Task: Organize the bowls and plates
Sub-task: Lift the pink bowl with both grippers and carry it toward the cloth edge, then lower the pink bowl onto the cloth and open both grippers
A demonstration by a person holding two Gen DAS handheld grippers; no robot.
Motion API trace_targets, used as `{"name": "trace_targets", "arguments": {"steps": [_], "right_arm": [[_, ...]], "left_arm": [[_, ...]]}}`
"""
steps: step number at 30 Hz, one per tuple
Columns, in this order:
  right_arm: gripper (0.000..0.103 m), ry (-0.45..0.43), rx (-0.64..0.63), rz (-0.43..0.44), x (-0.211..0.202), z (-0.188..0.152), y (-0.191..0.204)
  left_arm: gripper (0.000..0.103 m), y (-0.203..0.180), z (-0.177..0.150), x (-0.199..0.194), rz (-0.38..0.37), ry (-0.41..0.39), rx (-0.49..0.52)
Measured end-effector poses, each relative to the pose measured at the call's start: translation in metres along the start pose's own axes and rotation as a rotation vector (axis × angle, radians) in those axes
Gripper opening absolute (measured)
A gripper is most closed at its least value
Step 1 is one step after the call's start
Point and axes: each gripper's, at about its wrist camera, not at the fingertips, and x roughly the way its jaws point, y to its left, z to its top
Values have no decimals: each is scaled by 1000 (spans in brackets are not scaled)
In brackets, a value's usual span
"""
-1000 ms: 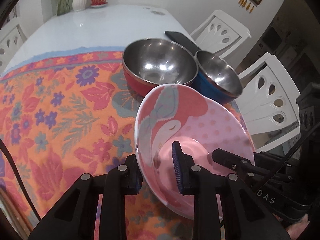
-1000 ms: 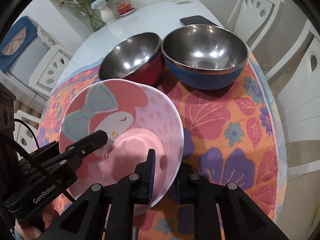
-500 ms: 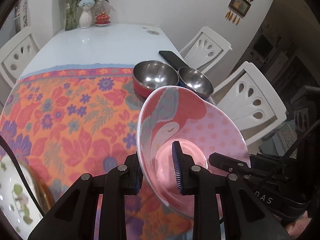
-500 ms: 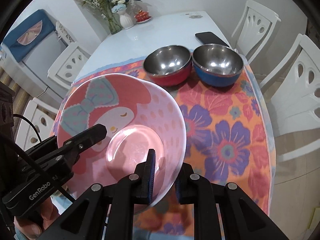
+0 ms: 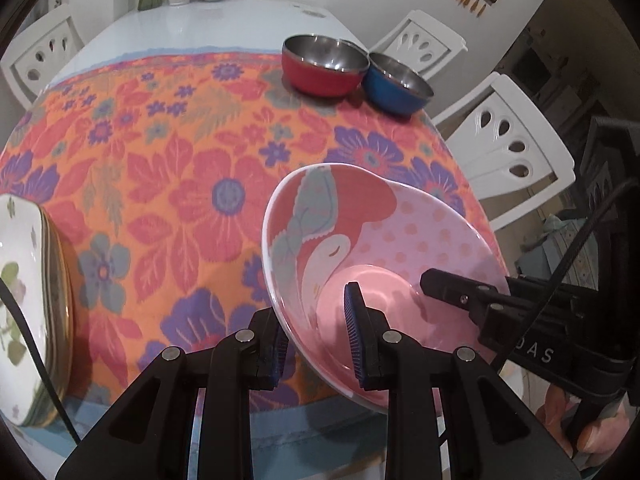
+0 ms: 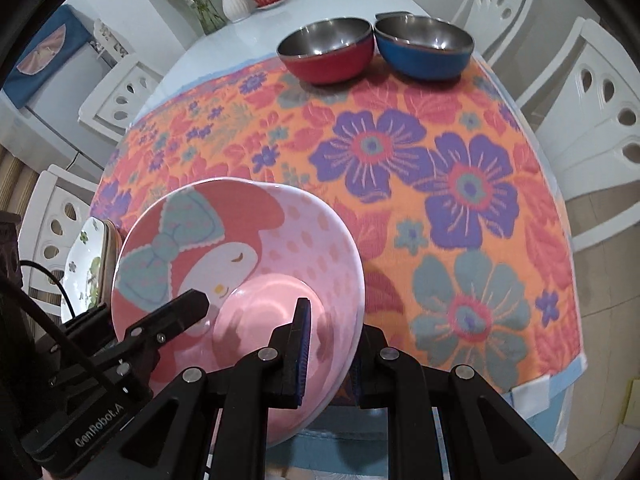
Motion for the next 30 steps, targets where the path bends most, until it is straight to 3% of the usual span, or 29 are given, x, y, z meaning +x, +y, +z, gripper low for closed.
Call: {"name": "trace_targets", "arguments": {"steps": [9, 14, 22, 30], "right_arm": [[16, 16, 39, 6, 11, -9, -1], [16, 7, 71, 17, -2, -18, -8], [16, -59, 96, 17, -65, -42, -14], [17, -161, 66, 11, -132, -44, 17]], "left_arm": [[23, 11, -13, 3, 10, 22, -13], [23, 18, -16, -17, 11, -8, -17], [23, 18, -21, -79, 7, -90, -3], [24, -9, -12, -142, -7, -213, 65]]}}
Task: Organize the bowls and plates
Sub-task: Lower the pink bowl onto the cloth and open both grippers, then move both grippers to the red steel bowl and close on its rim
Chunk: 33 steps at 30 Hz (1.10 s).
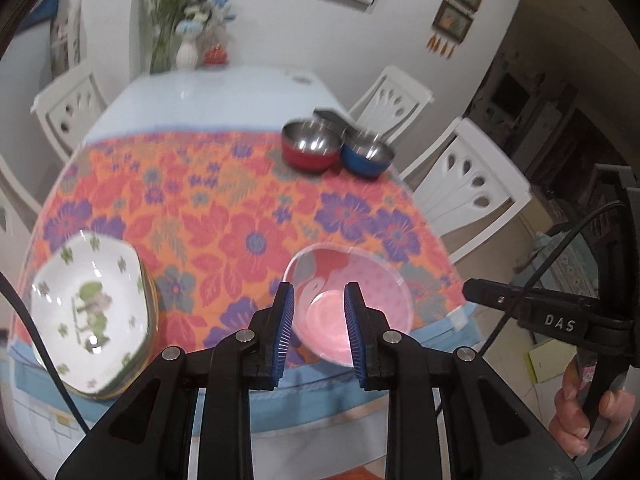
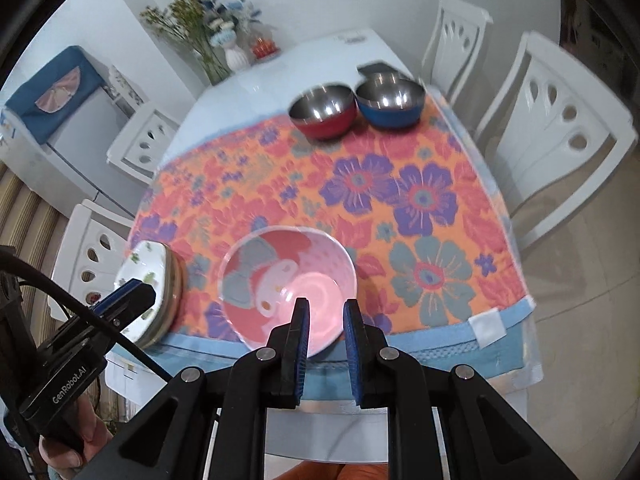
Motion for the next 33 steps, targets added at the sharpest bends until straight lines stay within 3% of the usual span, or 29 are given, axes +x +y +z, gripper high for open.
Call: {"name": "trace_targets", "arguments": {"steps": [5, 7, 9, 10, 12, 15, 17, 25, 33], "right_arm": [[22, -52, -10, 10, -31, 14, 12], [30, -62, -5, 15, -36, 21, 13], [46, -79, 8, 33, -40, 32, 11], [49, -91, 15, 44, -41, 38, 10], [49, -106, 27, 55, -41, 51, 8], [49, -110, 42, 72, -33, 74, 5], [49, -109, 62, 95, -23, 92, 0], [49, -7, 220, 146, 67, 160, -29], [49, 76, 328, 152, 159, 203, -54]], "left_arm": [[28, -5, 24, -30, 3, -78, 7], [35, -2, 36, -37, 5, -101, 5], [35, 1, 48, -40, 9, -116, 8], [36, 3, 55, -39, 16, -119, 12], [40, 7, 68, -35, 31, -122, 15], [57, 16, 95, -22, 28, -128, -6], [58, 19, 111, -12, 32, -140, -12], [58, 34, 184, 83, 16, -51, -19], [54, 63, 216, 210, -74, 120, -86]]}}
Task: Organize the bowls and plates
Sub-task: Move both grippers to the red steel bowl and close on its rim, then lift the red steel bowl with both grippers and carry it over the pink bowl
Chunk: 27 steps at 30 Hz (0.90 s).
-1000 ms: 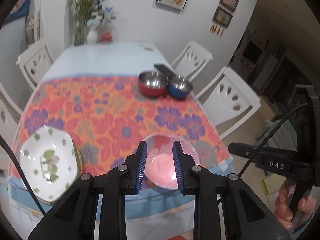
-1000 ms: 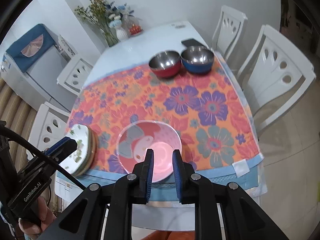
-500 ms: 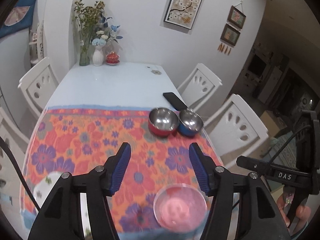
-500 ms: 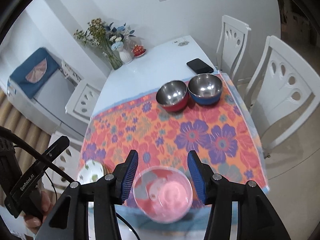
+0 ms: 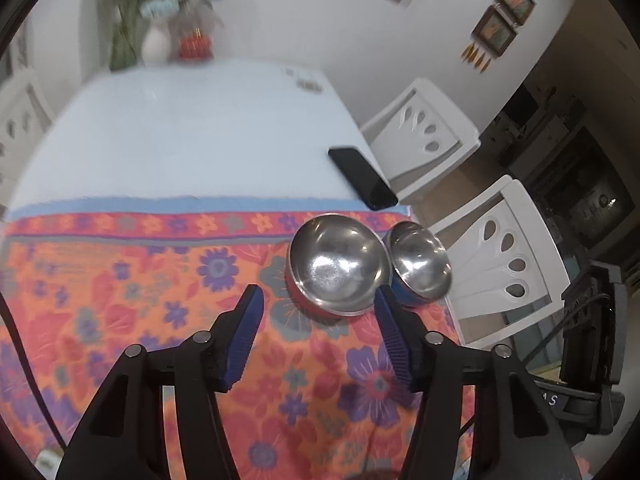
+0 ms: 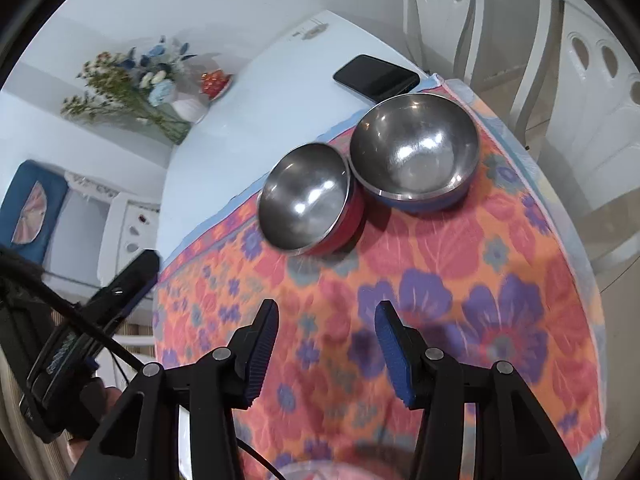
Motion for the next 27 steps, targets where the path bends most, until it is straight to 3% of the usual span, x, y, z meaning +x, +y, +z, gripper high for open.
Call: {"name": "trace_targets", "arguments": {"steps": [11, 15, 20, 27], "right_arm": [[49, 70, 64, -2, 75, 56, -18], [44, 86, 58, -9, 92, 61, -21], [30, 92, 48, -10, 107, 67, -23], [29, 75, -16, -59, 108, 66, -12]], "left_arm": [[48, 23, 31, 102, -28, 142, -43], [33, 29, 34, 128, -33, 179, -44], [22, 32, 34, 147, -43, 194, -47], [21, 34, 31, 147, -56, 173, -39]]}}
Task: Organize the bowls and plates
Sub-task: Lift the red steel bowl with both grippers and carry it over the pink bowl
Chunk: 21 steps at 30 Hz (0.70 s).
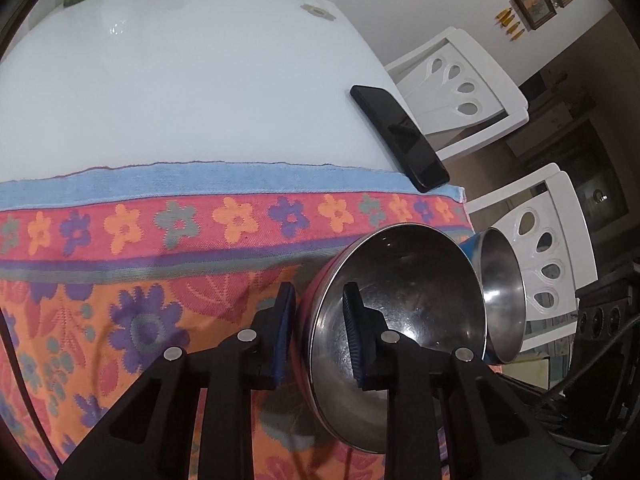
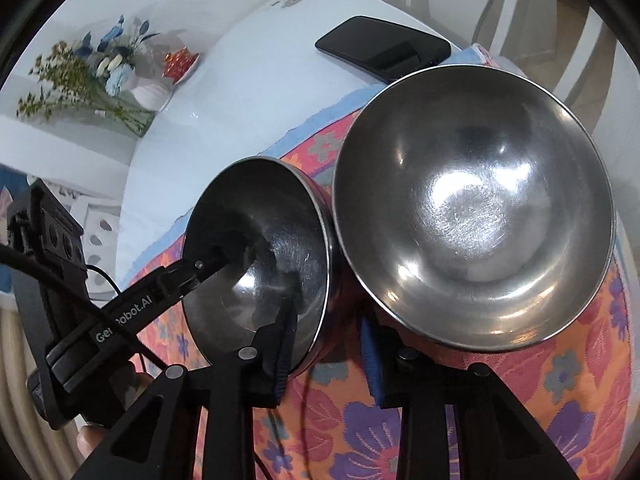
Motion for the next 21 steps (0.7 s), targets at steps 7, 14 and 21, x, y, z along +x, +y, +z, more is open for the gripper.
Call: {"name": "trace_targets", "arguments": {"steps": [7, 14, 21], "right_arm": [[29, 6, -21, 9, -14, -9, 10], [29, -42, -97, 16, -56, -28, 39], [29, -90, -167, 33, -106, -69, 67]], "left_arm": [[21, -7, -9, -28, 5, -49, 16], [21, -21, -24, -79, 17, -130, 33], [21, -41, -60, -145, 26, -218, 50]]}}
